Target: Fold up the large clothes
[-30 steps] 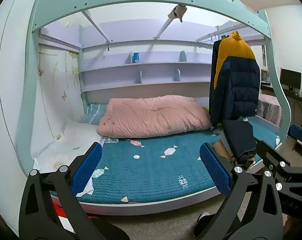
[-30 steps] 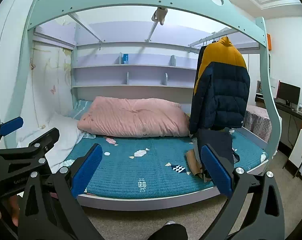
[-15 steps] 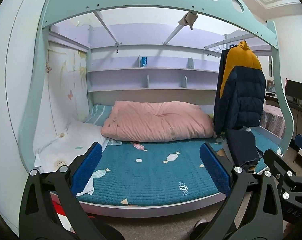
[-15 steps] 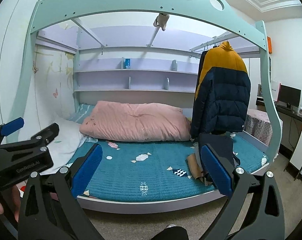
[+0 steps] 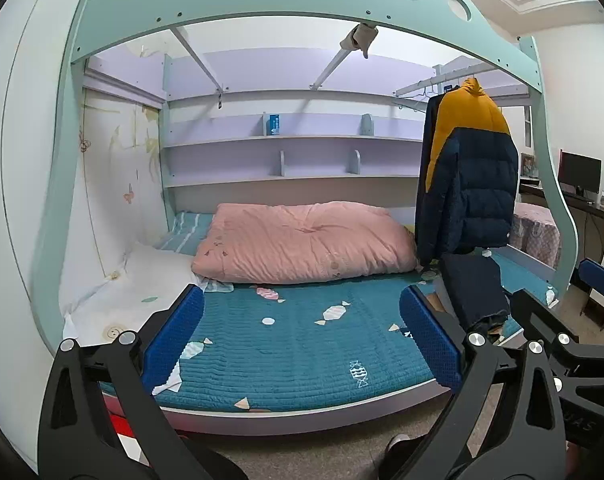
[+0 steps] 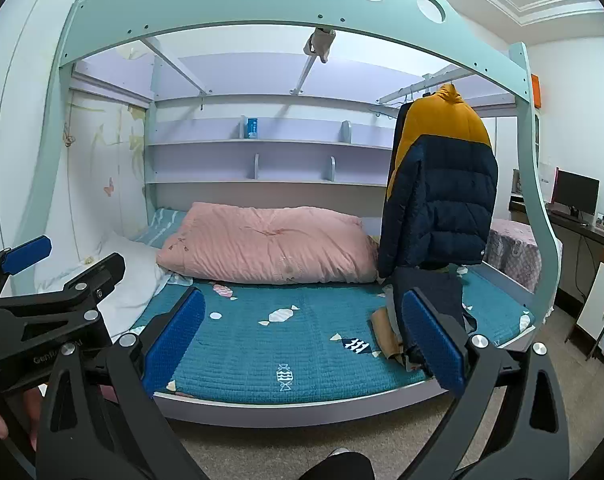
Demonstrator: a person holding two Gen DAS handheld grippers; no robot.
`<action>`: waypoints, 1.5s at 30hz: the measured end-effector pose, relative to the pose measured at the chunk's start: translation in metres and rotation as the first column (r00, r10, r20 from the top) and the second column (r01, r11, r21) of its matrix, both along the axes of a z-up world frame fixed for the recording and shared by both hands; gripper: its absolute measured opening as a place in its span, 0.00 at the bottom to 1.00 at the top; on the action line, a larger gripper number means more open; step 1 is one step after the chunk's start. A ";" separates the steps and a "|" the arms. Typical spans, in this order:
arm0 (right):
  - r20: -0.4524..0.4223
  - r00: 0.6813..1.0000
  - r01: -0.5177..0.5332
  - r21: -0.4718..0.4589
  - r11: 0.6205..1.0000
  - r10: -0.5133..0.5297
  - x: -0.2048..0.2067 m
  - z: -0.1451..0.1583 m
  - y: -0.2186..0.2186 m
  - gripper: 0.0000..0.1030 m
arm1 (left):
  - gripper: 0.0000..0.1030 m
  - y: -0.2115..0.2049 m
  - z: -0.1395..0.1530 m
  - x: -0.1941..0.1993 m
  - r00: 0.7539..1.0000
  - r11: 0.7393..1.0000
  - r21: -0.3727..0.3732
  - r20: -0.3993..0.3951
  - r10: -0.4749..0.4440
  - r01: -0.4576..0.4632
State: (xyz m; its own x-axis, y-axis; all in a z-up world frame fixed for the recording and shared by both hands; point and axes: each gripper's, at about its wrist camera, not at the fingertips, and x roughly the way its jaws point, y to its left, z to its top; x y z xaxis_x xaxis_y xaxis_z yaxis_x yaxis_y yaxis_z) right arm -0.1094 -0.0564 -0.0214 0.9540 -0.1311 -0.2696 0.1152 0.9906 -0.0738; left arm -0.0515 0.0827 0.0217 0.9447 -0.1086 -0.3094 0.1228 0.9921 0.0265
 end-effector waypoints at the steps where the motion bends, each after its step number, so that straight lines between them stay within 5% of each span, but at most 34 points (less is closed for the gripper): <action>1: 0.000 1.000 0.002 0.002 1.000 -0.002 -0.001 0.000 0.001 0.93 | 0.96 0.001 0.000 0.000 1.000 1.000 0.000 0.000 -0.002 0.002; 45: 0.002 1.000 0.011 0.007 1.000 -0.011 -0.005 0.001 -0.001 0.93 | 0.96 0.003 -0.002 -0.002 1.000 1.000 -0.002 -0.001 -0.011 0.011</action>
State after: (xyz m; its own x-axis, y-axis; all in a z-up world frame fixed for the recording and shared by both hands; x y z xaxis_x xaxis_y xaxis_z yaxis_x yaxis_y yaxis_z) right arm -0.1144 -0.0572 -0.0208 0.9532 -0.1394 -0.2682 0.1261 0.9898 -0.0662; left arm -0.0539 0.0854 0.0193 0.9432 -0.1193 -0.3101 0.1334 0.9908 0.0246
